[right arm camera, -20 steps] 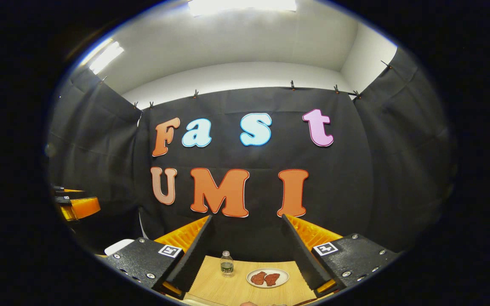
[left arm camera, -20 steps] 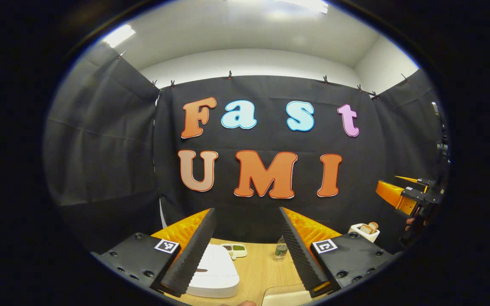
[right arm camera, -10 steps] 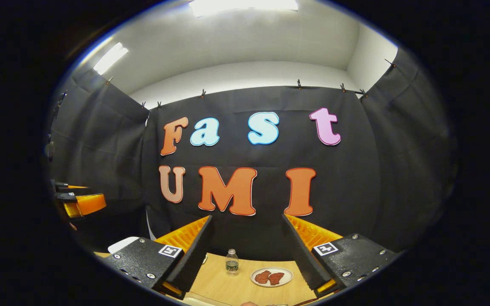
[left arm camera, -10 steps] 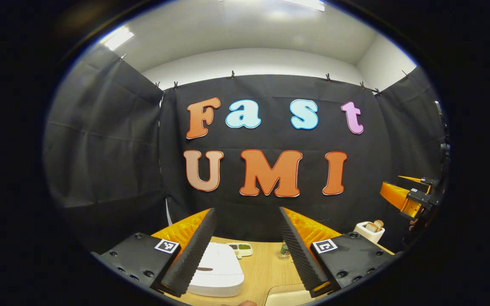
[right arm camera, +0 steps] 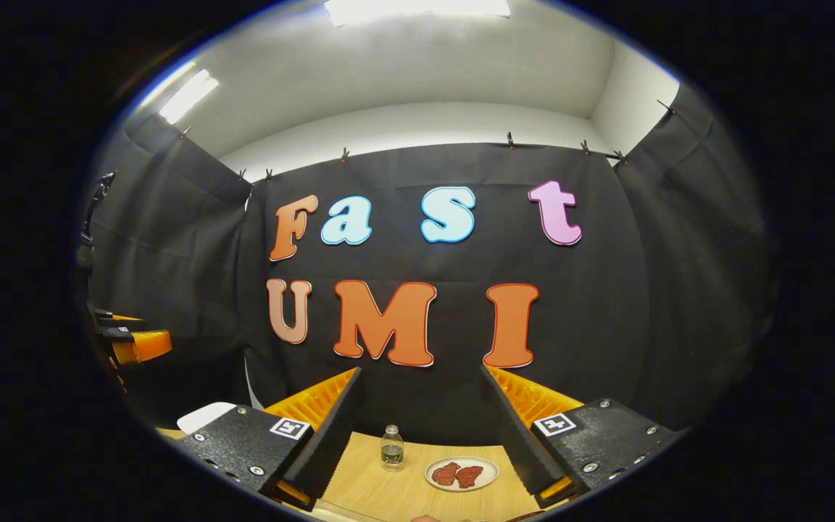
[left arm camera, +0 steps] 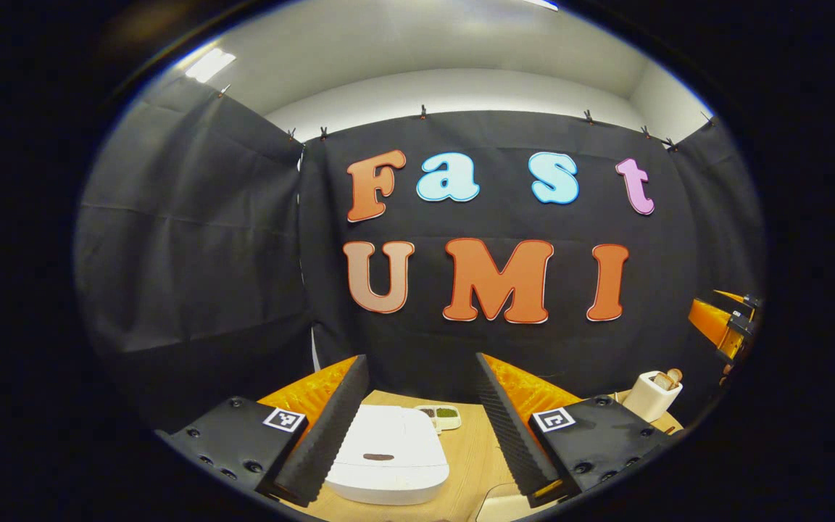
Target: Close the left gripper, press the button to open the rice cooker; take a wooden spoon from the chopstick holder with the right hand, scoop a spoonful of rice and pour it into the rice cooker, then put the wooden spoon back into the chopstick holder.
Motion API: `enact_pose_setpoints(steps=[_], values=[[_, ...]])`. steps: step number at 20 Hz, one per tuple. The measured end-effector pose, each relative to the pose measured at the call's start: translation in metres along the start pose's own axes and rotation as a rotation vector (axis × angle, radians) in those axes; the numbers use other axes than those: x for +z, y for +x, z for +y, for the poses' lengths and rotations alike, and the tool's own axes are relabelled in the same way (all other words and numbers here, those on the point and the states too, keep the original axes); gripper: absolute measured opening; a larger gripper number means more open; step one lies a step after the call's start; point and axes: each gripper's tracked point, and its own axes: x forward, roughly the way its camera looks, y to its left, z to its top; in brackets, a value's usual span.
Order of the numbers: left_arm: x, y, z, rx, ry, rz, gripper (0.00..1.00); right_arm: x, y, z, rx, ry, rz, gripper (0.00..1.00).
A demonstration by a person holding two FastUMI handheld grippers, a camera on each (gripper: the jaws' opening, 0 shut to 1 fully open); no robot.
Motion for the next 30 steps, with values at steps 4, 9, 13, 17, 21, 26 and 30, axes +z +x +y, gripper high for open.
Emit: enact_pose_setpoints(steps=[4,9,13,17,21,26,30], values=[[-0.021,0.009,0.011,0.012,0.027,0.065,0.52,-0.008,0.006,0.001,-0.002,0.001,0.015,0.96],[-0.065,0.035,0.025,0.039,-0.018,0.24,0.05,-0.019,0.01,-0.003,-0.015,-0.005,0.034,0.96],[-0.099,0.042,0.035,0.027,-0.123,0.397,0.05,-0.023,0.007,-0.017,-0.051,-0.011,0.041,0.96],[-0.161,0.068,0.041,0.002,-0.225,0.643,0.05,-0.035,-0.001,-0.042,-0.106,-0.043,0.067,0.97],[-0.215,0.084,0.05,-0.003,-0.307,0.86,0.05,-0.055,-0.013,-0.064,-0.161,-0.06,0.119,0.97],[-0.249,0.101,0.051,-0.011,-0.312,0.999,0.05,-0.079,-0.025,-0.087,-0.222,-0.072,0.18,1.0],[-0.275,0.103,0.055,0.01,-0.353,1.106,0.05,-0.091,-0.03,-0.097,-0.258,-0.067,0.205,0.97]])
